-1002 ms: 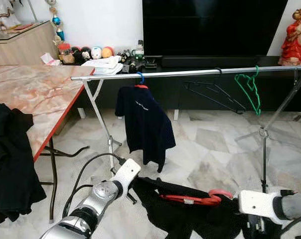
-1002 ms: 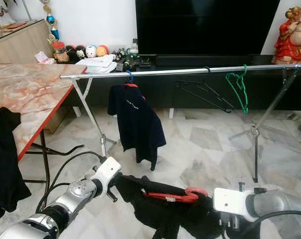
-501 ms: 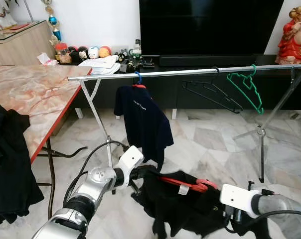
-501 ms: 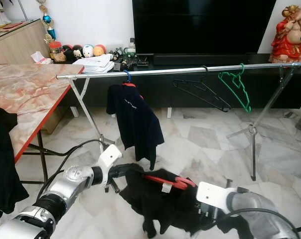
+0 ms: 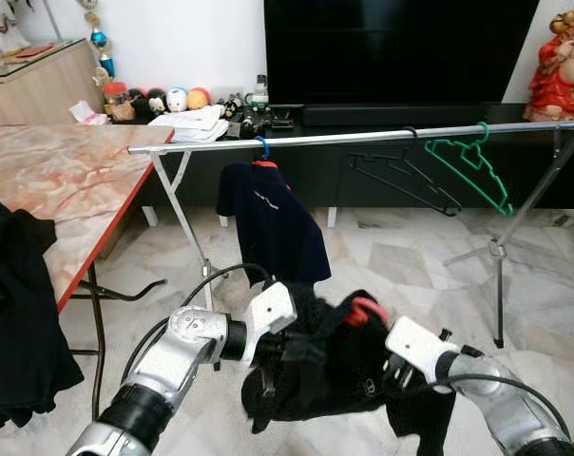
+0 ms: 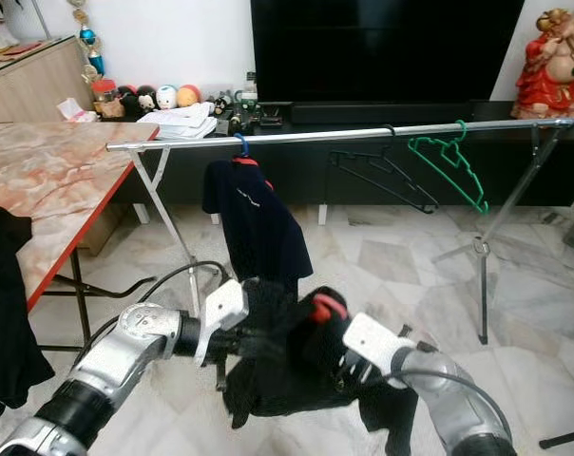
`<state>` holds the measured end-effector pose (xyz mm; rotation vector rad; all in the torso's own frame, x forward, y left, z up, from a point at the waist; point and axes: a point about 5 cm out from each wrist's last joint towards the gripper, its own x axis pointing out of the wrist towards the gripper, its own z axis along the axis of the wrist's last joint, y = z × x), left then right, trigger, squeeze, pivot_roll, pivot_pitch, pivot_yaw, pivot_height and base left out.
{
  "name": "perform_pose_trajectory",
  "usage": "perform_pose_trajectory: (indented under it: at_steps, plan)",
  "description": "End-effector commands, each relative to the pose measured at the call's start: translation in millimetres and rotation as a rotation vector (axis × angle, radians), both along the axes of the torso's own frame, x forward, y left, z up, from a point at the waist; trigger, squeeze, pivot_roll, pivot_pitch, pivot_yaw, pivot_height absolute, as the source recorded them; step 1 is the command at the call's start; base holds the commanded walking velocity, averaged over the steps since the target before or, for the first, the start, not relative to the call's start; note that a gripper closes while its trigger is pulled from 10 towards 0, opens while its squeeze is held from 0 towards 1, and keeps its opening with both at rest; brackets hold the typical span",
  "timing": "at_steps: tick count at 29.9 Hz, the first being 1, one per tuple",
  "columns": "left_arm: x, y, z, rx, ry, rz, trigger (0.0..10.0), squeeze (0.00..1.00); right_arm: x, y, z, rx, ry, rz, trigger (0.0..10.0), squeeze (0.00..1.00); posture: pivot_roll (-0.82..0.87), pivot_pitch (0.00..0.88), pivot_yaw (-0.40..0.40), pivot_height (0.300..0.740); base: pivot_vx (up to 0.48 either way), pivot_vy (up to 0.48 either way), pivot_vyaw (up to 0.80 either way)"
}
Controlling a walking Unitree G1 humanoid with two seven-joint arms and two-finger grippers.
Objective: Hang hanger
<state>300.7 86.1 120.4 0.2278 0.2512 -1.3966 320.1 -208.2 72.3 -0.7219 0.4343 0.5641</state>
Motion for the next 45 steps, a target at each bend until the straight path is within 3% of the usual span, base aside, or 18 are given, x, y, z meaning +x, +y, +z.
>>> perform_pose_trajectory:
  at_steps: [1, 2, 3, 6, 7, 15, 18, 20, 24, 27, 32, 38, 40, 45]
  plan:
    - [-9.0, -3.3, 4, -0.003, 0.011, -0.073, 0.0, 0.82, 10.6, -1.3, 13, 0.070, -0.063, -0.069, 0.0, 0.00, -0.07, 0.006, 0.062, 0.740, 0.000, 0.000, 0.00]
    - [-12.7, -3.9, 5, -0.003, 0.022, -0.088, 0.5, 1.00, 12.1, 1.9, 14, 0.102, -0.063, -0.073, 0.0, 0.00, -0.07, 0.006, 0.062, 0.740, 0.000, 0.000, 0.00]
    - [-13.5, -4.3, 5, -0.003, 0.023, -0.091, 3.5, 1.00, 12.6, 3.9, 15, 0.122, -0.065, -0.073, 0.0, 0.00, -0.07, 0.006, 0.062, 0.740, 0.000, 0.000, 0.00]
    - [-14.7, -7.0, 7, 0.000, 0.015, -0.096, 9.6, 1.00, 15.5, 10.5, 17, 0.176, -0.075, -0.076, 0.0, 0.00, -0.07, 0.004, 0.063, 0.740, 0.000, 0.000, 0.00]
    - [-15.9, -8.6, 8, 0.005, 0.016, -0.095, 10.0, 1.00, 17.0, 13.5, 19, 0.189, -0.084, -0.071, 0.0, 0.00, -0.07, 0.004, 0.062, 0.740, 0.000, 0.000, 0.00]
    - [-18.1, -4.2, 11, 0.037, 0.003, -0.079, 10.0, 1.00, 15.0, 14.9, 19, 0.163, -0.087, 0.027, 0.0, 0.00, -0.07, 0.004, 0.060, 0.740, 0.000, 0.000, 0.00]
    - [-9.0, 1.0, 14, 0.046, -0.038, 0.003, 10.0, 1.00, 5.1, 13.1, 14, 0.136, -0.042, 0.148, 0.0, 0.00, -0.06, 0.007, 0.058, 0.740, 0.000, 0.000, 0.00]
    - [-10.3, 6.6, 15, 0.069, -0.035, -0.010, 10.0, 1.00, -3.5, 7.0, 9, 0.083, 0.003, 0.238, 0.0, 0.00, -0.06, 0.006, 0.057, 0.740, 0.000, 0.000, 0.00]
    - [-11.7, 17.2, 6, 0.154, -0.032, -0.027, 10.0, 1.00, -17.7, 1.2, 4, 0.098, 0.116, 0.359, 0.0, 0.00, -0.07, 0.003, 0.055, 0.740, 0.000, 0.000, 0.00]
    - [-6.7, 19.5, 5, 0.167, -0.056, 0.005, 10.0, 1.00, -28.1, -1.9, 1, 0.094, 0.196, 0.449, 0.0, 0.00, -0.07, 0.000, 0.055, 0.740, 0.000, 0.000, 0.00]
    - [-4.7, 16.3, 8, 0.154, -0.069, 0.008, 10.0, 1.00, -28.3, 0.7, 3, 0.116, 0.188, 0.480, 0.0, 0.00, -0.07, 0.000, 0.056, 0.740, 0.000, 0.000, 0.00]
    - [-3.4, 14.3, -4, 0.218, -0.076, 0.018, 10.0, 1.00, -25.1, 9.1, 9, 0.151, 0.164, 0.508, 0.0, 0.00, -0.07, 0.000, 0.059, 0.740, 0.000, 0.000, 0.00]
    - [-3.8, 14.3, -11, 0.249, -0.074, 0.018, 10.0, 0.00, -25.3, 12.3, 12, 0.162, 0.164, 0.535, 0.0, 0.00, -0.07, 0.000, 0.060, 0.740, 0.000, 0.000, 0.00]
    - [-1.8, 10.7, -15, 0.249, -0.085, 0.032, 10.0, 0.00, -27.9, 16.5, 18, 0.184, 0.181, 0.594, 0.0, 0.00, -0.07, 0.000, 0.058, 0.740, 0.000, 0.000, 0.00]
